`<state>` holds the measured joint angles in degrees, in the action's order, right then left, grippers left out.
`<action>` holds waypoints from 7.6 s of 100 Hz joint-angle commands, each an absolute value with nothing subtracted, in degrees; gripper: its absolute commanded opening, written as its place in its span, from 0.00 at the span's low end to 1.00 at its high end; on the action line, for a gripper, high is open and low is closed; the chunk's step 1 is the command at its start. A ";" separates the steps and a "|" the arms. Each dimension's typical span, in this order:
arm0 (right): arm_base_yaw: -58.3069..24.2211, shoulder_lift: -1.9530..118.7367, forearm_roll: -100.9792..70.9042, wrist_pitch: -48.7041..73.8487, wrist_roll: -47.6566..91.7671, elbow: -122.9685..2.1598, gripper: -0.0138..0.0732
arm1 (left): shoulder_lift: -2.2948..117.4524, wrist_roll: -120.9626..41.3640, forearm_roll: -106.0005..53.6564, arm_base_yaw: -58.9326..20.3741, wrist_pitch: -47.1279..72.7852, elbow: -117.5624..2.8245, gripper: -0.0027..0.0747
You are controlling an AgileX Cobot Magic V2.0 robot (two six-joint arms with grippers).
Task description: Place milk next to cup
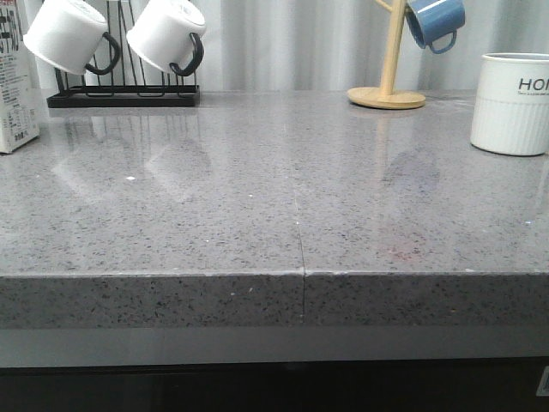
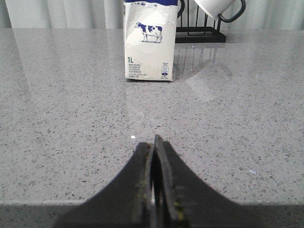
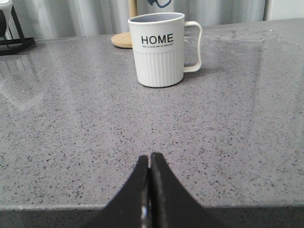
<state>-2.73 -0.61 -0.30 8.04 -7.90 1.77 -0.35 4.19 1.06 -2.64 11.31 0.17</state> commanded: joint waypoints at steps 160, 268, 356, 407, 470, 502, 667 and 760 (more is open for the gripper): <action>-2.40 41.38 -0.32 -12.84 -7.42 -19.03 0.50 | -2.18 4.67 0.90 -2.56 6.58 2.48 0.01; 7.24 85.92 -0.81 -22.74 -3.70 -44.64 0.50 | -2.18 4.67 0.90 -2.56 6.58 2.48 0.01; 3.42 90.37 -0.75 -16.31 -3.77 -53.26 0.07 | -2.18 4.67 0.90 -2.56 6.58 2.48 0.01; -21.07 88.37 -0.81 -19.39 -2.74 -53.83 0.08 | -2.18 4.67 0.90 -2.56 6.58 2.48 0.01; -24.75 99.48 -0.81 -17.45 -2.74 -61.28 0.38 | -2.18 4.67 0.90 -2.56 6.58 2.48 0.01; -24.75 94.67 -0.81 -7.22 -2.80 -59.89 0.43 | -2.18 4.67 0.90 -2.56 6.58 2.48 0.01; -24.75 9.99 -0.81 23.39 -3.15 -20.51 0.07 | -1.38 4.67 -0.46 -2.67 0.00 -5.97 0.01; -24.75 9.99 -0.81 23.39 -3.15 -20.51 0.07 | 44.09 4.67 8.64 -2.67 -13.07 -29.68 0.88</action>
<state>-24.83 9.40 -0.97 27.69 -3.36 -18.96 40.68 4.19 10.07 -2.64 -5.67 -26.82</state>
